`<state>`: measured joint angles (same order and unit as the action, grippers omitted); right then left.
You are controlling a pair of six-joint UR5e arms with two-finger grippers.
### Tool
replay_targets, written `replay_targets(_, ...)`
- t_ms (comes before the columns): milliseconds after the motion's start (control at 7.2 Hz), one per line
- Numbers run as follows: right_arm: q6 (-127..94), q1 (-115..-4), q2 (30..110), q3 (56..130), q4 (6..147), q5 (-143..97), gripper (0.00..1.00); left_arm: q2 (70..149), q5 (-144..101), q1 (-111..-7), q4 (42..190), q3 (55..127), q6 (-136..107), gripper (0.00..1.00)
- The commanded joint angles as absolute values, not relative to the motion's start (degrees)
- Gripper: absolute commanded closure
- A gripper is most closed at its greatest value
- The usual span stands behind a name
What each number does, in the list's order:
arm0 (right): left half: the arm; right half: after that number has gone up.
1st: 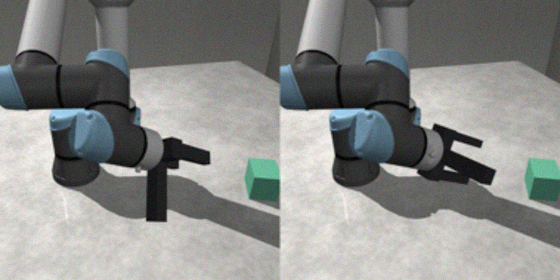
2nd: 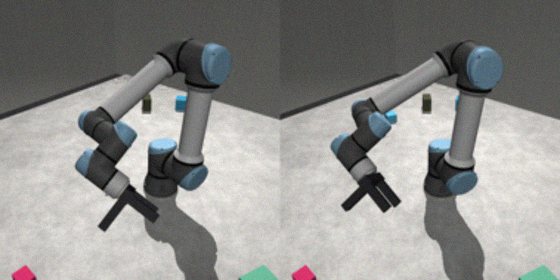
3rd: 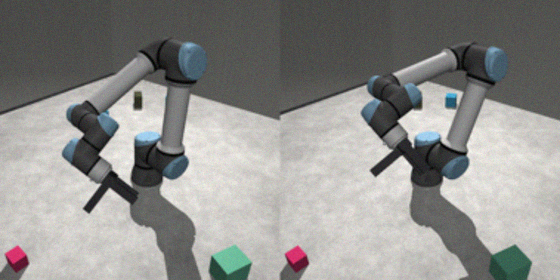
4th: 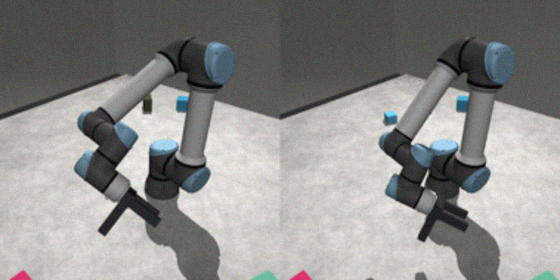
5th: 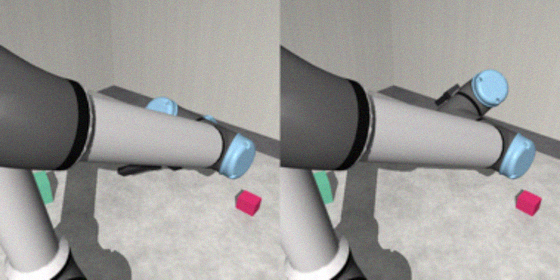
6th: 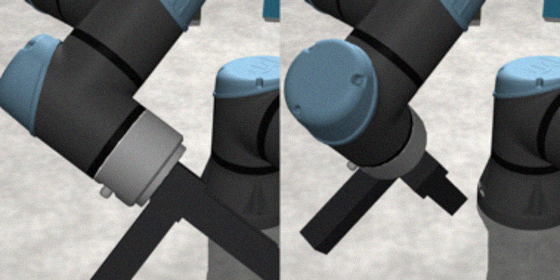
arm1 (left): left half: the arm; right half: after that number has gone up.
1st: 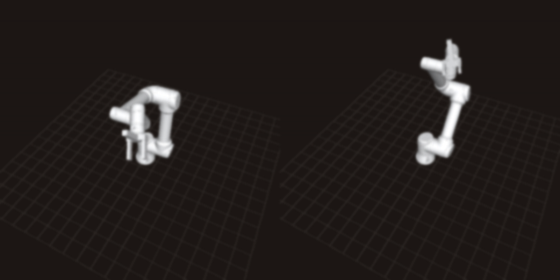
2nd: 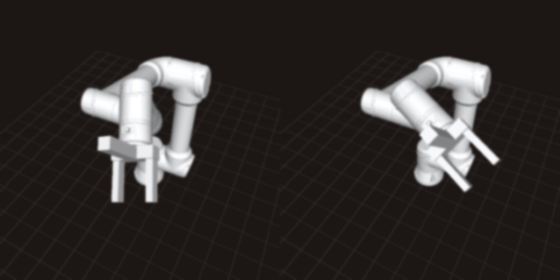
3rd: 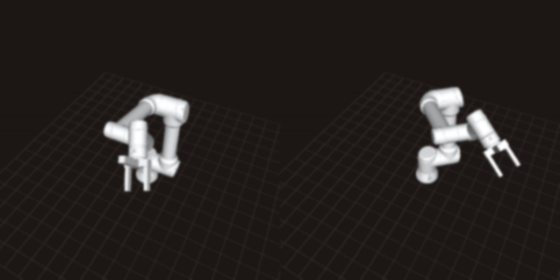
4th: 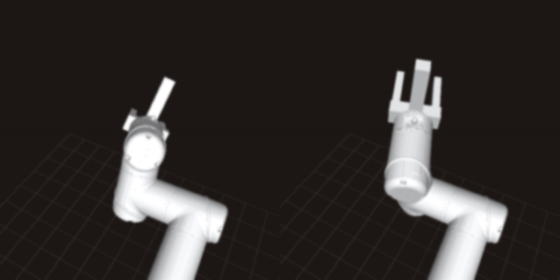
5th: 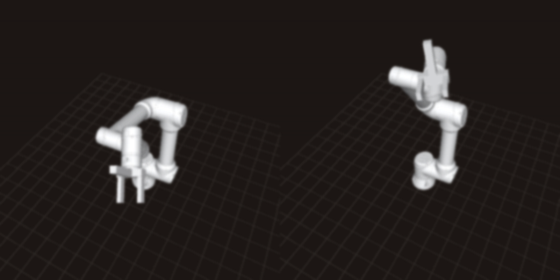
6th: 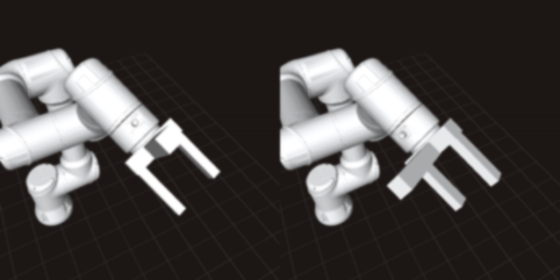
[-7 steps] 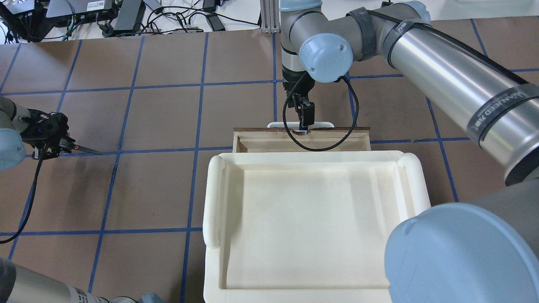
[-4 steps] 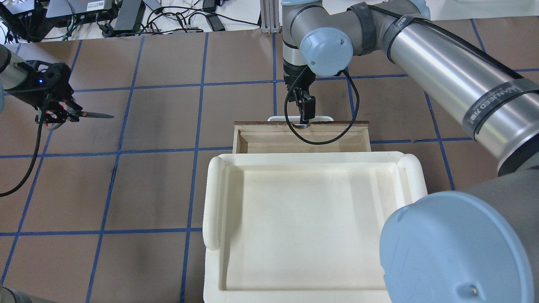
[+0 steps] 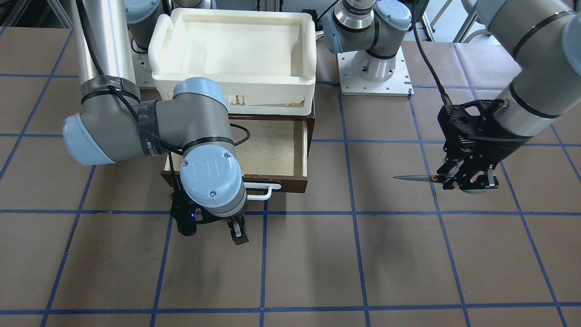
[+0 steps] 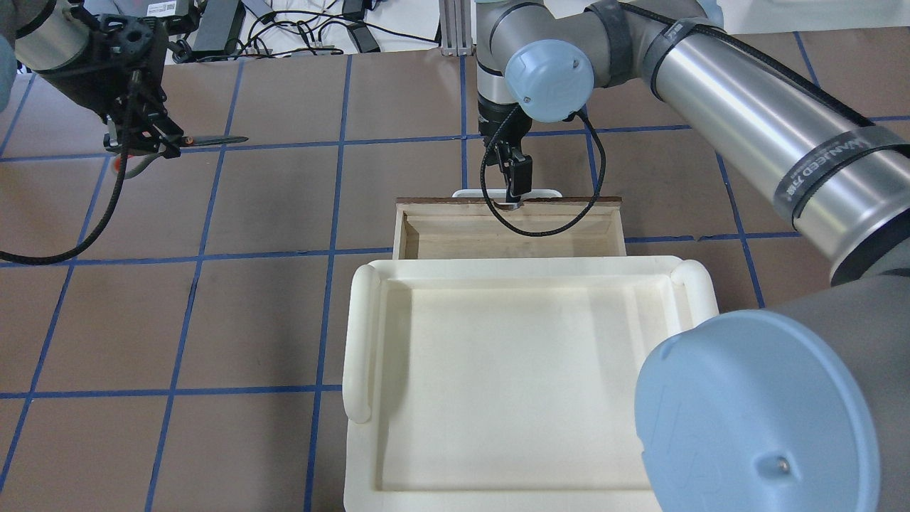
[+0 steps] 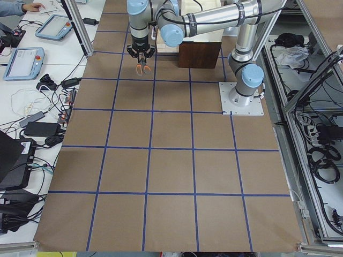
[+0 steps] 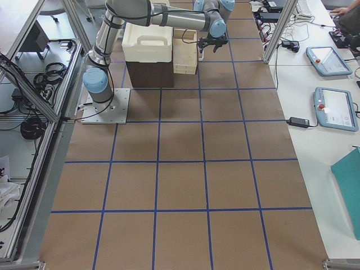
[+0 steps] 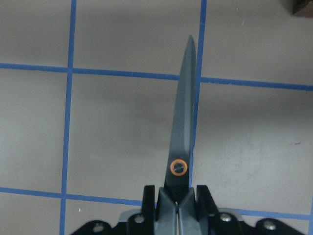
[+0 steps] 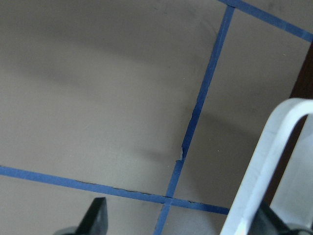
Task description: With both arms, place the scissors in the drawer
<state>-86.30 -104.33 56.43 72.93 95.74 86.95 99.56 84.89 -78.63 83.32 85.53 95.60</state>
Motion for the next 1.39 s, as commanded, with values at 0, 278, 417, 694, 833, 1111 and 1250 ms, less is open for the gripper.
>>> replay_targets(0, -85.43, -104.15, 55.2, 71.64, 96.15, 86.84, 0.0, 97.74, 85.6, -87.14, 86.47, 84.03, 86.61, 0.94)
replay_targets(278, -84.9, -104.15, 54.23, 69.88, 96.15, 86.84, 0.0, 98.0, 85.69, -90.96, 88.32, 82.62, 82.71, 0.94)
replay_targets(417, -84.38, -104.15, 53.79, 69.61, 96.15, 86.92, 0.0, 98.0, 85.69, -92.1, 88.42, 82.7, 81.92, 0.93)
replay_targets(694, -83.76, -103.71, 53.35, 68.74, 96.24, 86.92, 0.0, 99.14, 86.65, -95.35, 88.77, 83.4, 79.55, 0.93)
replay_targets(833, -83.41, -103.54, 52.91, 68.82, 96.24, 86.92, 0.0, 99.49, 86.66, -95.8, 88.77, 83.58, 79.02, 0.93)
replay_targets(1111, -83.32, -103.45, 53.0, 69.08, 96.24, 87.01, 0.0, 99.58, 86.66, -95.89, 88.77, 83.5, 79.1, 0.94)
replay_targets(1250, -83.32, -103.45, 53.43, 68.99, 96.24, 86.05, 0.0, 99.84, 86.49, -95.89, 88.68, 83.58, 79.1, 0.94)
